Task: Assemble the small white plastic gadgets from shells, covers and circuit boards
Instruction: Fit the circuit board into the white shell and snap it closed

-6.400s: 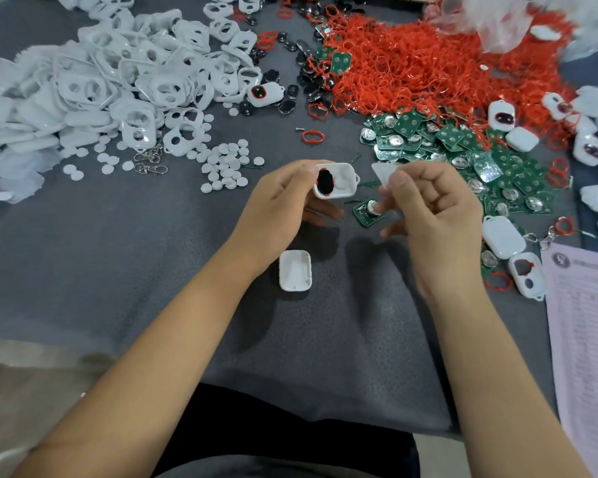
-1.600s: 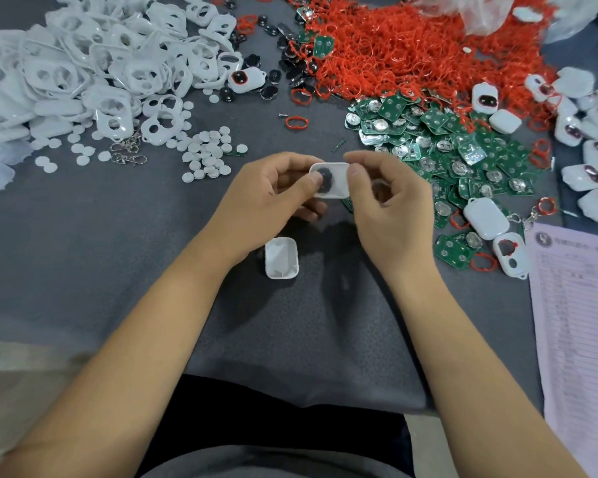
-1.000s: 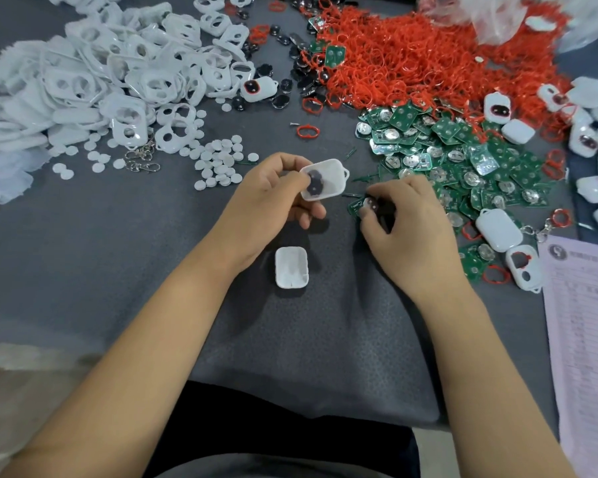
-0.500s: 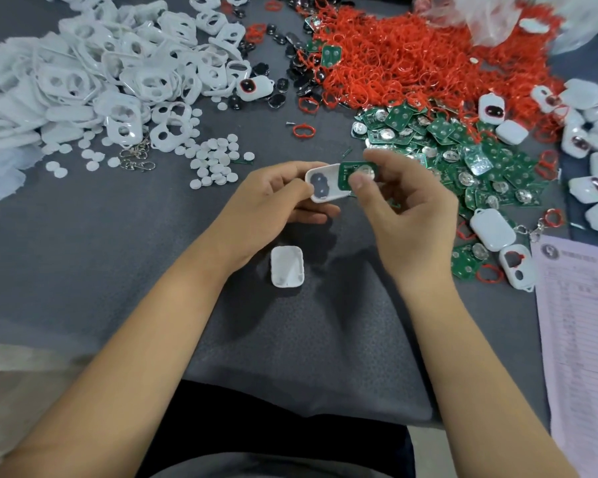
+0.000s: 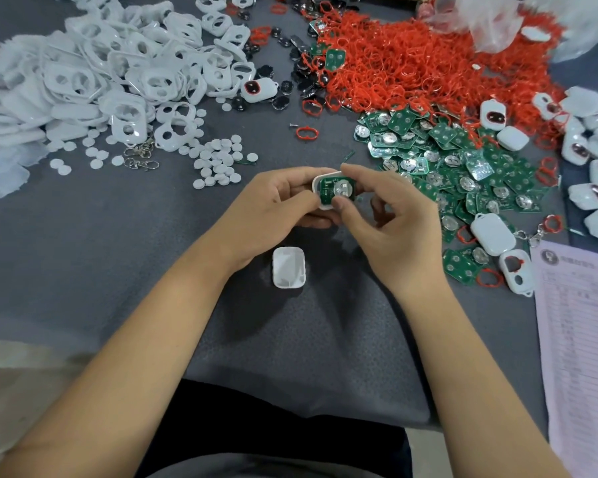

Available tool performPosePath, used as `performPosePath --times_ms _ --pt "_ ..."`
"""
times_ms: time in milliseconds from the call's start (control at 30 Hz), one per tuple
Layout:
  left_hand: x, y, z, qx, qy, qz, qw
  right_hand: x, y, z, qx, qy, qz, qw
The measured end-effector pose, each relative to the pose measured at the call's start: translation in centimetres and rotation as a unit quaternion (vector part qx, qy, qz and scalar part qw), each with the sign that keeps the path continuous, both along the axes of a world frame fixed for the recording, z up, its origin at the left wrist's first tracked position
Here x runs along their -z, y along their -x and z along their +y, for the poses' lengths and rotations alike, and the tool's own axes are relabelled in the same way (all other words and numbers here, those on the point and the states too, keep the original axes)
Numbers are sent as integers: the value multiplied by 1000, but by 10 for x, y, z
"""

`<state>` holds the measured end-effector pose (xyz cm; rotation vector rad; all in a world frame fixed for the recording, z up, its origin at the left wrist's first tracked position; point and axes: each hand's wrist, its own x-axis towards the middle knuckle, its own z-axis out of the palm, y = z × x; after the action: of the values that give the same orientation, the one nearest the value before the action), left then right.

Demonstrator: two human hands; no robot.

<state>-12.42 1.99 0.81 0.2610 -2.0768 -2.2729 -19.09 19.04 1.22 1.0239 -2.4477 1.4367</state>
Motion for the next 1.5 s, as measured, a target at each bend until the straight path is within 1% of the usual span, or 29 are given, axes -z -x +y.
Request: performPosePath --times_ms 267,467,567,767,1500 --pt "-1 0 0 -4 5 -1 1000 2 1 1 -5 -1 -14 1000" --pt "-2 -1 0 -2 12 -5 1000 5 1 0 1 -2 -3 1000" --pt "-2 -1 0 -5 14 -6 1000 6 0 0 21 11 -31 999" --pt "-3 -2 1 1 14 5 1000 7 5 1 44 -7 24 999" --pt "0 -2 0 0 23 8 1000 9 2 1 71 -28 13 997"
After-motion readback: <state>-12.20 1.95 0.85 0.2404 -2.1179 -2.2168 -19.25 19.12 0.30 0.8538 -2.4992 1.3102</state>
